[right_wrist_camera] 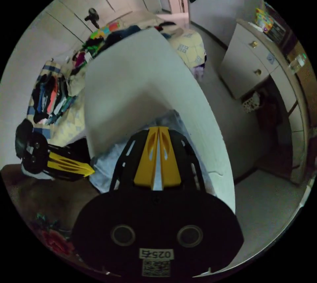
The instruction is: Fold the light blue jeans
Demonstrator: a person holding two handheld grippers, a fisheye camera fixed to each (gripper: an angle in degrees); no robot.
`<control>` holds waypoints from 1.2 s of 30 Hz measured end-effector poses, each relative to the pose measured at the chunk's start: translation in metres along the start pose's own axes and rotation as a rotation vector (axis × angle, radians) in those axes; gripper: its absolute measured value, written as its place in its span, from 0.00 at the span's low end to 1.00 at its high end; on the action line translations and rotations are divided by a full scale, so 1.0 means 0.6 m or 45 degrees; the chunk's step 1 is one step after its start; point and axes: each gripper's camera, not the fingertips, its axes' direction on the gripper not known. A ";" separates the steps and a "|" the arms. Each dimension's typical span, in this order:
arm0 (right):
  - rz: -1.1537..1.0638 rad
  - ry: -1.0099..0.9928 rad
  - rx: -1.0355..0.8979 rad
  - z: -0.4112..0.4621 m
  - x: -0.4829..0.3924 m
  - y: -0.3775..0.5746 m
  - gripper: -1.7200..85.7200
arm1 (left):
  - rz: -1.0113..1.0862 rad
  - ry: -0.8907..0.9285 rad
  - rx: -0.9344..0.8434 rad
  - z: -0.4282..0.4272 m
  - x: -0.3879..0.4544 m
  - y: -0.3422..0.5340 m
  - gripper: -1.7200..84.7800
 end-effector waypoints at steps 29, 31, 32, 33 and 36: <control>0.836 -0.693 0.434 -0.073 0.138 0.447 0.15 | -0.055 0.304 0.107 -0.135 -0.150 -0.024 0.15; 0.805 -0.560 0.456 -0.091 0.113 0.432 0.14 | 0.015 0.181 0.148 -0.148 -0.123 -0.012 0.15; 0.779 -0.536 0.468 -0.100 0.106 0.427 0.13 | 0.059 0.095 0.156 -0.156 -0.106 -0.009 0.15; 0.776 -0.556 0.479 -0.103 0.108 0.427 0.13 | 0.068 0.068 0.151 -0.160 -0.100 -0.010 0.15; 0.878 -0.837 0.517 -0.096 0.138 0.434 0.10 | 0.026 0.051 0.108 -0.181 -0.098 -0.018 0.13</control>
